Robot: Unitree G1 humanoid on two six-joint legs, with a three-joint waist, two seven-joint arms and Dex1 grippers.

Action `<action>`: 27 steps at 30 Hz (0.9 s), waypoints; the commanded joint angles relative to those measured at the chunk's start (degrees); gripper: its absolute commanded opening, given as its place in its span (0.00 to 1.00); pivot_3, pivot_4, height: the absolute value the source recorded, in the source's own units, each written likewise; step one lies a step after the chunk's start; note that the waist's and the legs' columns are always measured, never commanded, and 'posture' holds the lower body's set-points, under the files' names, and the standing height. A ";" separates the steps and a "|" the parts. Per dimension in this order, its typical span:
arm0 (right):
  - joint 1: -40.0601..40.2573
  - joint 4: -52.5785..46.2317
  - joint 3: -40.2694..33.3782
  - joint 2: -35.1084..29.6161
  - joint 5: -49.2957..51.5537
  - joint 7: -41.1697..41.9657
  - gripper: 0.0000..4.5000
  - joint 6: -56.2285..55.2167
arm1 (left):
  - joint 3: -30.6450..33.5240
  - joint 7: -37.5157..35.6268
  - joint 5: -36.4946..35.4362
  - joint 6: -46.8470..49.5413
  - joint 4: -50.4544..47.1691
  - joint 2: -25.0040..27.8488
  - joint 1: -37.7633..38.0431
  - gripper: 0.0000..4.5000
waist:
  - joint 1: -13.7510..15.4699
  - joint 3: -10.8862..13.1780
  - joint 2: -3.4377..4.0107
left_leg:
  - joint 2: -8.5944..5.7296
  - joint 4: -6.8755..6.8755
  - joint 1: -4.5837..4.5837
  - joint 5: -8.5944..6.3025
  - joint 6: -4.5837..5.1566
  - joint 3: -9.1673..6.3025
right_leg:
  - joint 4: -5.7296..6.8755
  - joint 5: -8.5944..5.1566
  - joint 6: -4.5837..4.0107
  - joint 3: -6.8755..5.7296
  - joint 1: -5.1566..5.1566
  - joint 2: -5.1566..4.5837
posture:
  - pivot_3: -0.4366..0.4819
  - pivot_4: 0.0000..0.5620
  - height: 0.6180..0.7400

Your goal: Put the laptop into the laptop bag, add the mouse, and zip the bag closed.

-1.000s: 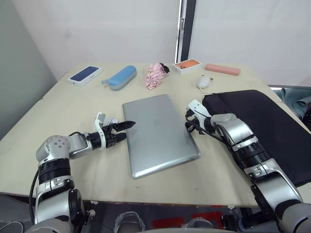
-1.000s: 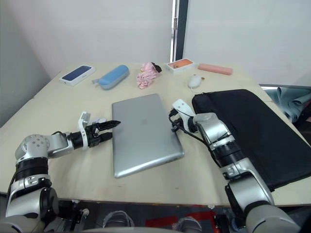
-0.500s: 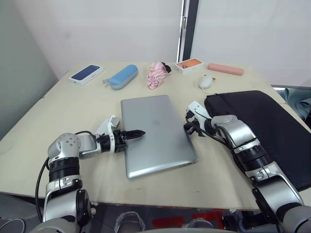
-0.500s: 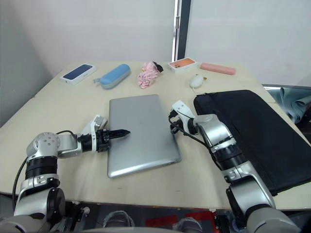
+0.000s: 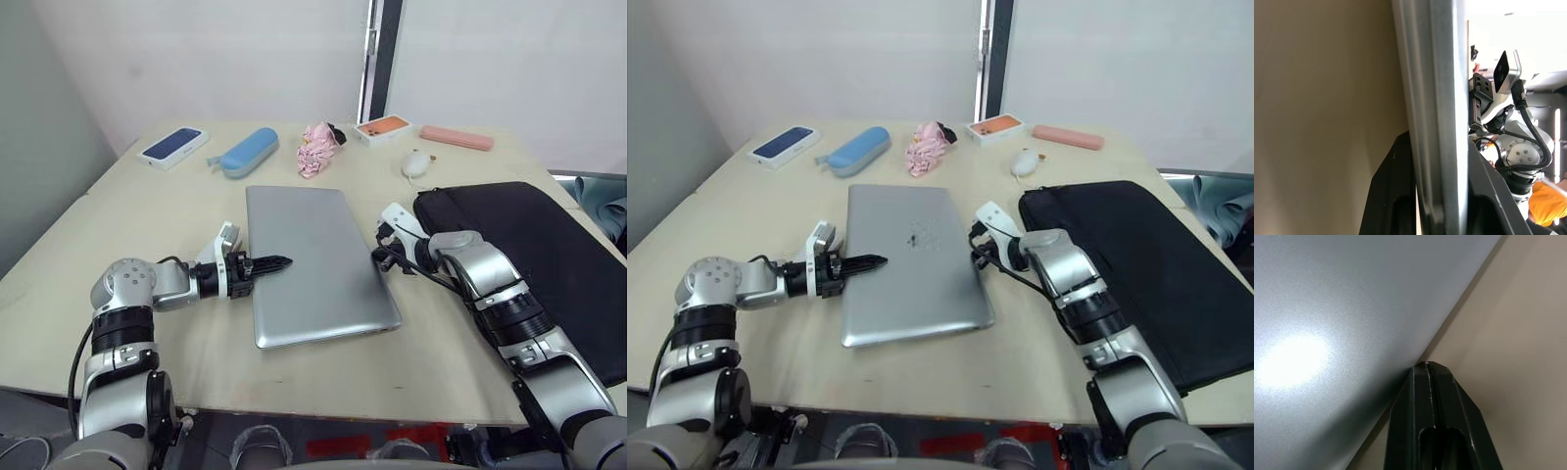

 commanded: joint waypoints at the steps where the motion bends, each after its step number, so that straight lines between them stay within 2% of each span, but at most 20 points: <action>1: -1.81 -7.41 -0.48 -0.40 2.77 2.13 0.00 -0.34 | -5.02 2.04 -3.24 0.36 -2.01 2.83 -1.77 0.08 | -0.09 0.12 0.04 | 0.00 -0.08 -0.01 0.00 -0.01 0.00 | -0.08 0.00 0.00 -0.01 0.00 0.01 | 0.48 0.27 1.00; 6: -2.35 -18.71 -9.89 -3.68 8.86 1.81 0.00 5.66 | -8.12 2.99 -15.27 0.36 -4.11 8.02 -4.98 0.08 | 0.21 0.74 0.10 | 0.06 -0.20 -0.21 0.19 0.22 -0.07 | -0.16 0.00 0.00 -0.11 -0.10 0.13 | 0.48 0.27 1.00; 11: -1.82 -31.17 -23.60 -7.74 17.93 0.72 0.00 16.53 | -10.73 9.52 -29.01 0.36 -3.35 12.89 -7.53 0.08 | 0.94 1.10 0.02 | 0.05 -0.21 -0.37 0.32 0.44 -0.15 | -0.16 0.01 0.02 -0.23 -0.10 0.13 | 0.48 0.27 1.00; 12: -0.37 -33.47 -26.54 -9.41 19.36 0.89 0.12 18.25 | -11.20 10.76 -31.81 0.36 -3.34 14.31 -7.60 0.08 | 1.06 1.17 0.01 | 0.05 -0.22 -0.37 0.32 0.42 -0.16 | -0.17 0.01 0.02 -0.24 -0.10 0.13 | 0.48 0.27 1.00; 15: 6.11 -39.83 -36.25 -14.27 24.23 2.39 0.33 22.74 | -11.97 13.45 -38.65 0.36 -2.91 19.00 -7.51 0.08 | 1.30 1.19 0.00 | 0.05 -0.23 -0.42 0.28 0.37 -0.21 | -0.23 0.01 0.03 -0.29 -0.10 0.13 | 0.48 0.27 1.00; 19: 18.30 -45.02 -54.53 -19.77 27.18 4.15 0.63 26.15 | -12.58 12.56 -45.05 0.36 -1.48 25.26 -6.78 0.08 | 1.61 1.21 -0.02 | 0.05 -0.25 -0.60 -0.02 -0.11 -0.22 | -0.33 0.02 0.04 -0.29 -0.24 0.12 | 0.48 0.27 1.00; 22: 29.76 -48.73 -64.55 -20.62 29.82 7.71 0.85 25.42 | -13.99 12.94 -46.92 -0.67 -1.19 25.19 -6.43 0.08 | 2.12 1.20 -0.03 | 0.05 -0.05 -0.86 -0.01 -0.09 -0.22 | -0.20 0.03 0.06 -0.25 -0.53 0.11 | 0.48 0.27 1.00; 24: 35.13 -50.33 -67.61 -20.38 31.37 8.59 1.00 24.21 | -15.01 13.62 -47.72 -1.39 -1.08 24.69 -6.41 0.08 | 2.36 1.20 -0.04 | 0.07 0.02 -0.85 -0.01 -0.10 -0.23 | -0.18 0.02 0.05 -0.26 -0.52 0.10 | 0.48 0.27 1.00; 27: 40.97 -50.84 -69.84 -20.08 31.41 7.16 1.00 22.43 | -16.83 14.22 -49.58 -2.23 -0.43 23.88 -6.87 0.08 | 2.00 1.21 -0.05 | 0.04 0.39 -0.84 -0.02 -0.08 -0.23 | 0.18 0.02 0.05 -0.16 -0.54 0.02 | 0.48 0.27 1.00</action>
